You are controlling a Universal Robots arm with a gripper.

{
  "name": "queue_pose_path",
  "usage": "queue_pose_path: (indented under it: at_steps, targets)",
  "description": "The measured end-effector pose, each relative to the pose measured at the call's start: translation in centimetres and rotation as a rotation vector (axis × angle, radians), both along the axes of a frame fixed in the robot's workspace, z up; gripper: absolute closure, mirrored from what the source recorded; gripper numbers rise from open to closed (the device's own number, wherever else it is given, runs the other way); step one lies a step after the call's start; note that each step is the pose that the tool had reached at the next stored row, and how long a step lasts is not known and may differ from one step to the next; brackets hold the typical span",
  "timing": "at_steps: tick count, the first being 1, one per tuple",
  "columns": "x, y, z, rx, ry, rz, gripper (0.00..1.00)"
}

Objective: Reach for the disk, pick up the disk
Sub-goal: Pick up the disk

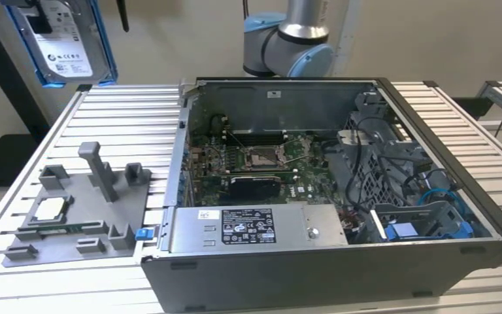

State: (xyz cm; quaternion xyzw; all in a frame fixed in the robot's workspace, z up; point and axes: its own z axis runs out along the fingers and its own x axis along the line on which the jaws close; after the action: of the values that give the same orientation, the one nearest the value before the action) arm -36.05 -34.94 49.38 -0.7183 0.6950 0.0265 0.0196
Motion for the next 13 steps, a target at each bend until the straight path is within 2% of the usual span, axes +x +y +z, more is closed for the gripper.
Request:
queue_pose_path:
  at_steps: [13]
  targets:
    - [4.6,0.0,0.0,0.0,0.0021,0.0,1.0]
